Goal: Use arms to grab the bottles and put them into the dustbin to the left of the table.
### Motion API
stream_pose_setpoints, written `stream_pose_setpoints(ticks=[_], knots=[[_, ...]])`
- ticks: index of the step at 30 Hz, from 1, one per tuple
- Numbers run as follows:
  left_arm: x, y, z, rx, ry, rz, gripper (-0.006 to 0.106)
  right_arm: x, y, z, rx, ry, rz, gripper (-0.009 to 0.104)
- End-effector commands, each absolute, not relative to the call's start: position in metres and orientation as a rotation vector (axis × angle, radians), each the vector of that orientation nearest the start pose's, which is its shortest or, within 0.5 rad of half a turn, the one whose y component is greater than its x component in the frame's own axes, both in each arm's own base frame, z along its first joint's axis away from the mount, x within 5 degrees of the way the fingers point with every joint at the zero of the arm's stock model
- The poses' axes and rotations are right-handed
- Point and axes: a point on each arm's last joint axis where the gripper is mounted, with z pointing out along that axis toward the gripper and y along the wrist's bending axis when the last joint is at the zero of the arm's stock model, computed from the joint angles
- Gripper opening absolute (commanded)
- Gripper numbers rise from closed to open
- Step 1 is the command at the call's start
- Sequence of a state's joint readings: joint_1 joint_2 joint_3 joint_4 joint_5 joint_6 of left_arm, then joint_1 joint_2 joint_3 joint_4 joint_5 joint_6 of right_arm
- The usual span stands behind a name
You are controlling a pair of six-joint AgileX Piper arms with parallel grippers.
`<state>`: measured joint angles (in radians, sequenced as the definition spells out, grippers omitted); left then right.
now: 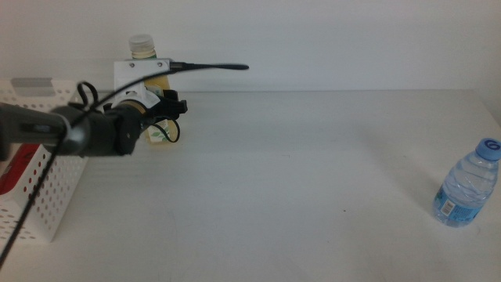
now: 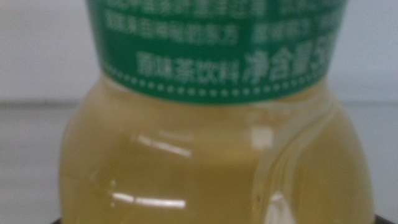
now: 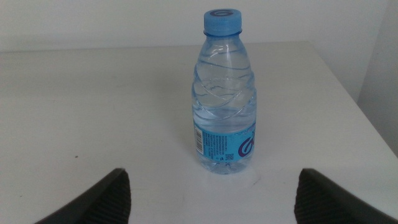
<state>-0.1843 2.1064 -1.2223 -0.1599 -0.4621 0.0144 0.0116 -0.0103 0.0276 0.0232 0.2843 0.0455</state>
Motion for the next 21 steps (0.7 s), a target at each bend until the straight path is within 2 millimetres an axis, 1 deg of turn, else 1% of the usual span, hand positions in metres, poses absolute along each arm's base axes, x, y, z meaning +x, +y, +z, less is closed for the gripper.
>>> stream_pose_setpoints(ticks=[1, 5, 10, 13, 16, 18, 21], knots=[[0.442, -0.076, 0.205, 0.000, 1.842, -0.170, 0.025, 0.054, 0.001, 0.189, 0.038, 1.675, 0.048, 0.075], [0.424, -0.084, 0.234, 0.080, 1.953, -0.183, 0.025, 0.054, 0.001, 0.189, 0.038, 1.675, 0.048, 0.075], [0.396, -0.081, 0.271, 0.109, 2.074, -0.192, 0.024, 0.054, 0.001, 0.189, 0.038, 1.675, 0.048, 0.075], [0.380, -0.078, 0.291, 0.120, 2.105, -0.197, 0.022, 0.054, 0.001, 0.189, 0.038, 1.675, 0.048, 0.075], [0.360, -0.075, 0.312, 0.135, 2.154, -0.200, 0.020, 0.054, 0.001, 0.189, 0.038, 1.675, 0.048, 0.075], [0.345, -0.073, 0.324, 0.163, 2.185, -0.186, 0.018, 0.054, 0.001, 0.189, 0.038, 1.675, 0.048, 0.075], [0.327, -0.070, 0.337, 0.176, 2.236, -0.187, 0.014, 0.054, 0.001, 0.189, 0.038, 1.675, 0.048, 0.075]])
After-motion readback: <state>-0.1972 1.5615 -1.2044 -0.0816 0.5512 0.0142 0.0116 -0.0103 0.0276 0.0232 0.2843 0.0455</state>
